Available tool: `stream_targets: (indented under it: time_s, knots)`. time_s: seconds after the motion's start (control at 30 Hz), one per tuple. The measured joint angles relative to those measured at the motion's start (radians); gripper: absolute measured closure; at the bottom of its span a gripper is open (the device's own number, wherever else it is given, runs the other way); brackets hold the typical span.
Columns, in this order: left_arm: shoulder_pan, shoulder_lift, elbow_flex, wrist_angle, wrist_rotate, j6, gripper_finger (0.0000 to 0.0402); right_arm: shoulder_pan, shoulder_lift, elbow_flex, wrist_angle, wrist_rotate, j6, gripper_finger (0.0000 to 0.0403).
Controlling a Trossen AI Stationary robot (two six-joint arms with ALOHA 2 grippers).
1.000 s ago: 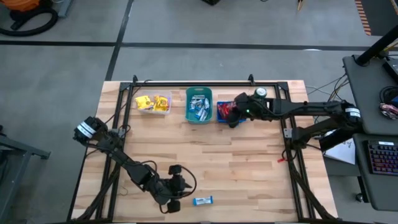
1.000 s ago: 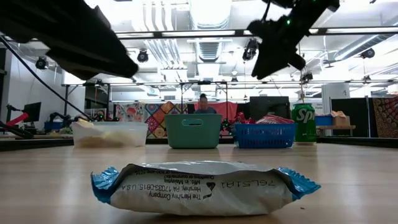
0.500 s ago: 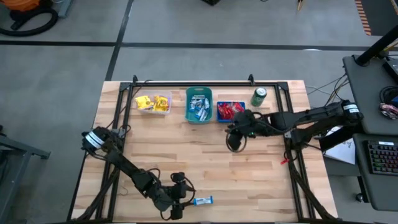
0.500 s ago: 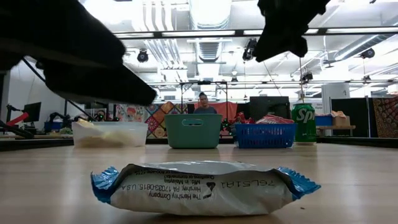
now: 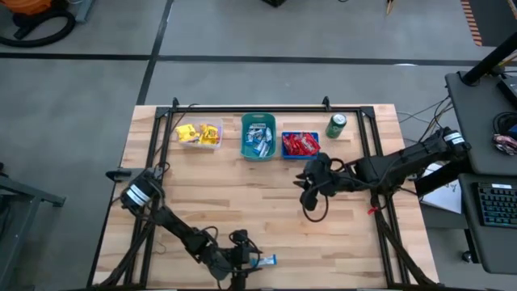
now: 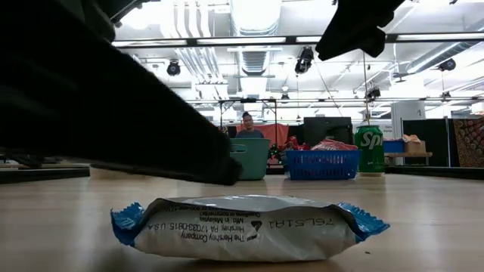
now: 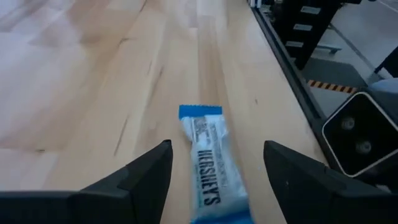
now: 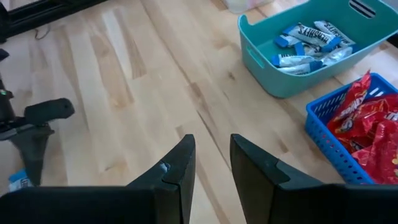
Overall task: Sort candy
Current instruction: Put the white chocolate into the green bin
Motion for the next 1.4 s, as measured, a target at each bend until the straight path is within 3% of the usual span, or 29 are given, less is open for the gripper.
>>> stream_targets:
  time_s: [0.53, 0.93, 1.13, 1.4]
  knots:
    - [0.001, 0.041, 0.014, -0.055, -0.025, -0.044, 0.0185, 0.016, 0.000, -0.003, 0.000, 0.019, 0.005, 0.0309]
    - [-0.005, -0.005, 0.009, -0.123, -0.017, -0.100, 0.0367, 0.060, 0.001, -0.035, 0.001, 0.024, 0.006, 0.0309]
    - [-0.010, -0.107, -0.029, -0.271, -0.033, -0.137, 0.0376, 0.118, 0.001, -0.048, 0.006, 0.101, 0.035, 0.0309]
    - [-0.009, -0.304, -0.038, -0.715, -0.157, -0.247, 0.0364, 0.179, 0.006, -0.058, 0.011, 0.208, 0.084, 0.0309]
